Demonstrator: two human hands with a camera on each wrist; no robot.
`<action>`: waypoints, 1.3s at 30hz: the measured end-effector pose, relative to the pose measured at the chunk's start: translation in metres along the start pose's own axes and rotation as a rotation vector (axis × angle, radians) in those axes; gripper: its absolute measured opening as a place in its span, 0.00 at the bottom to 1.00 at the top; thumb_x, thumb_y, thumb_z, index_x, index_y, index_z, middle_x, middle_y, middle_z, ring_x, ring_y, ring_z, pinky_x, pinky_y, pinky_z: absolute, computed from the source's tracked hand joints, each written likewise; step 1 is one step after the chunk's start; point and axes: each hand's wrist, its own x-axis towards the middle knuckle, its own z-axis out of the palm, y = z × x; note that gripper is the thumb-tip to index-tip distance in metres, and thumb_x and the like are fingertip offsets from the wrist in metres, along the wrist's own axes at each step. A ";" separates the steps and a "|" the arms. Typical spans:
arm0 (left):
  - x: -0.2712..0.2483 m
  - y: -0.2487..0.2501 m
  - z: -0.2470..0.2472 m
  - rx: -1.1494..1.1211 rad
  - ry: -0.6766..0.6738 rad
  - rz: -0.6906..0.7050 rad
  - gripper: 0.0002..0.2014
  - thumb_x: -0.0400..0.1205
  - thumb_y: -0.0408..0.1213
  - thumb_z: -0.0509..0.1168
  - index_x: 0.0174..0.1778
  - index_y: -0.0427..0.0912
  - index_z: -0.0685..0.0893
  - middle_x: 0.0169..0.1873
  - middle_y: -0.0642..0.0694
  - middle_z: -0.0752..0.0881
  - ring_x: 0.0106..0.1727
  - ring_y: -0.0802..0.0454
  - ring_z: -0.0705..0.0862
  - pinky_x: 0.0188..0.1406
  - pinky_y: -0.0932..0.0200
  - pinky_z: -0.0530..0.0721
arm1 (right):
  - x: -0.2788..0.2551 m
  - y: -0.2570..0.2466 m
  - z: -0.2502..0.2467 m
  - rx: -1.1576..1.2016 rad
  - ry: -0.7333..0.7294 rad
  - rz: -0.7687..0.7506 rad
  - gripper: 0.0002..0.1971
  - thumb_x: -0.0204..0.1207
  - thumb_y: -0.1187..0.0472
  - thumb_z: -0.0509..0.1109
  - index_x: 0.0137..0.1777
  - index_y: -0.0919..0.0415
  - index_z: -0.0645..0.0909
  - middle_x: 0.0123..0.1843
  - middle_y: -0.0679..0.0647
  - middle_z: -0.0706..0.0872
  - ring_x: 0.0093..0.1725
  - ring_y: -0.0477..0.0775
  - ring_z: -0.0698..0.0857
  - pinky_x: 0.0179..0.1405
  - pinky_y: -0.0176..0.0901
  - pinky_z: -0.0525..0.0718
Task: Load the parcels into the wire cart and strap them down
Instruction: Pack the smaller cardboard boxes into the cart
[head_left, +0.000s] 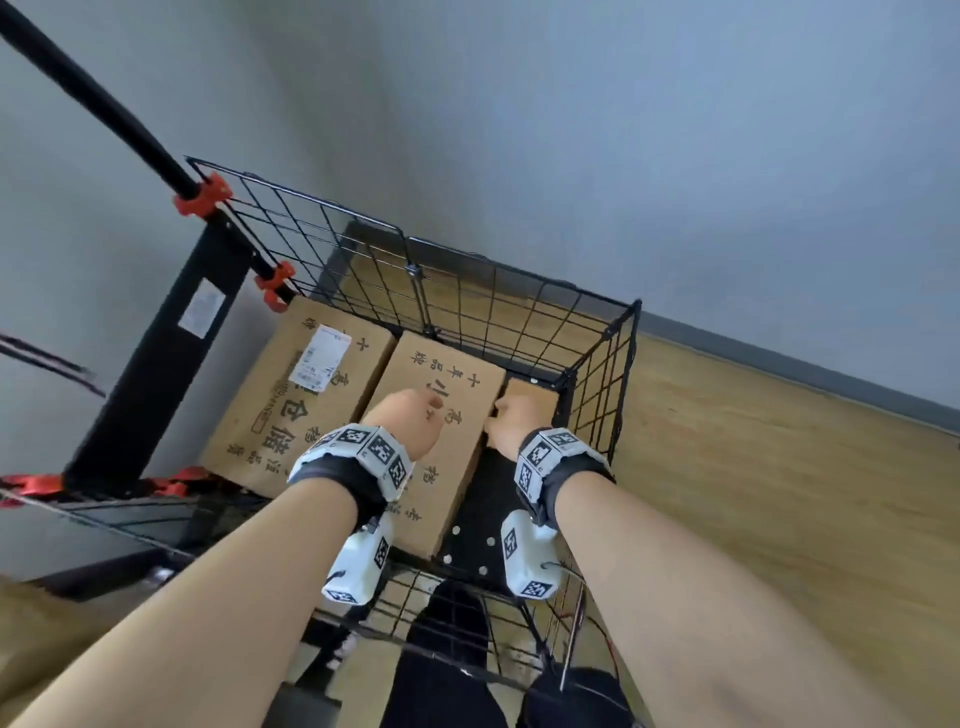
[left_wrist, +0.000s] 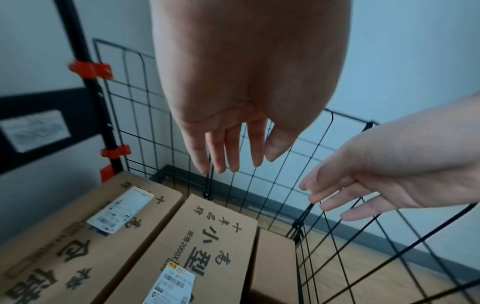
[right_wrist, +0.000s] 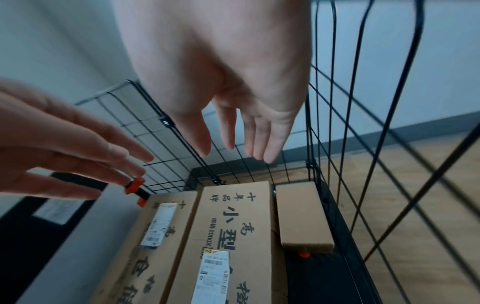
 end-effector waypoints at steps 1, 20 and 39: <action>-0.018 0.001 -0.004 -0.012 0.031 -0.022 0.17 0.84 0.40 0.54 0.69 0.49 0.77 0.60 0.42 0.84 0.53 0.45 0.83 0.49 0.56 0.81 | -0.014 -0.003 -0.004 -0.055 -0.008 -0.043 0.10 0.78 0.62 0.64 0.57 0.64 0.80 0.54 0.62 0.86 0.49 0.63 0.86 0.49 0.52 0.87; -0.390 -0.027 0.046 -0.255 0.755 -0.545 0.15 0.82 0.34 0.55 0.63 0.41 0.78 0.59 0.41 0.83 0.59 0.41 0.82 0.55 0.51 0.80 | -0.295 -0.021 0.055 -0.637 -0.245 -0.885 0.16 0.77 0.56 0.67 0.64 0.55 0.81 0.64 0.53 0.84 0.63 0.57 0.82 0.64 0.47 0.77; -0.565 -0.180 0.185 -0.833 0.941 -0.838 0.24 0.80 0.30 0.59 0.74 0.40 0.69 0.70 0.38 0.74 0.69 0.43 0.75 0.69 0.54 0.73 | -0.434 0.036 0.243 -0.586 -0.521 -0.999 0.30 0.78 0.50 0.69 0.78 0.56 0.66 0.76 0.56 0.72 0.72 0.57 0.75 0.70 0.49 0.74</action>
